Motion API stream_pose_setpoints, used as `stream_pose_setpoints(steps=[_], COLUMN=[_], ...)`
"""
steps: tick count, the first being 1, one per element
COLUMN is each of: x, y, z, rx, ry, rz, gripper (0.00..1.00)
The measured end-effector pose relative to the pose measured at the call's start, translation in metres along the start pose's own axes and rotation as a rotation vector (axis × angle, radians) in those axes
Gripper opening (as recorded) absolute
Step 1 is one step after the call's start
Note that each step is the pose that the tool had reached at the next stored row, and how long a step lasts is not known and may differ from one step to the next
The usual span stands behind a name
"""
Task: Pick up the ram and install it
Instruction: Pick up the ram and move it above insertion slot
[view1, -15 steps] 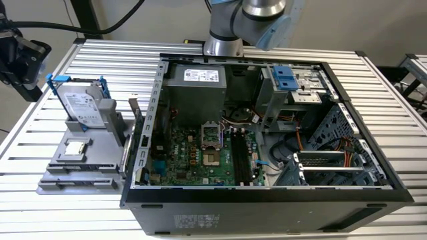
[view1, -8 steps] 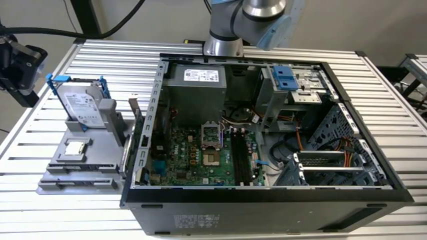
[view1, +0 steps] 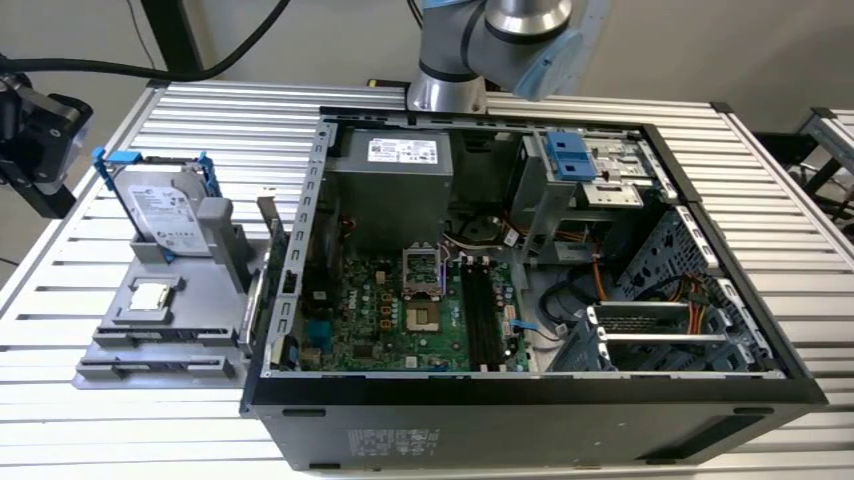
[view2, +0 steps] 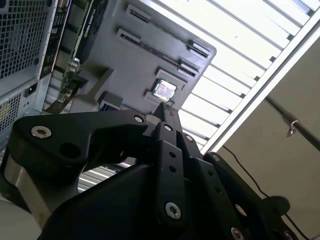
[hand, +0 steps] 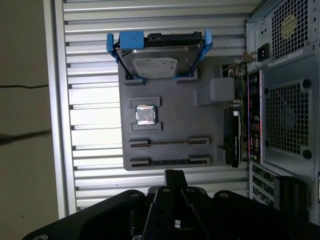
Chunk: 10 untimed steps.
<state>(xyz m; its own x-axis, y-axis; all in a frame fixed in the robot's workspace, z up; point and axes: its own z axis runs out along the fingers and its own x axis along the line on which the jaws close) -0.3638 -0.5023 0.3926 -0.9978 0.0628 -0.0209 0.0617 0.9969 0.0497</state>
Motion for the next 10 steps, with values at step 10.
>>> stream_pose_setpoints(steps=[10], x=[-0.0001], y=[0.0001], z=[0.0], rx=[-0.0002], ry=[0.0008], rz=[-0.009], gripper=[0.0])
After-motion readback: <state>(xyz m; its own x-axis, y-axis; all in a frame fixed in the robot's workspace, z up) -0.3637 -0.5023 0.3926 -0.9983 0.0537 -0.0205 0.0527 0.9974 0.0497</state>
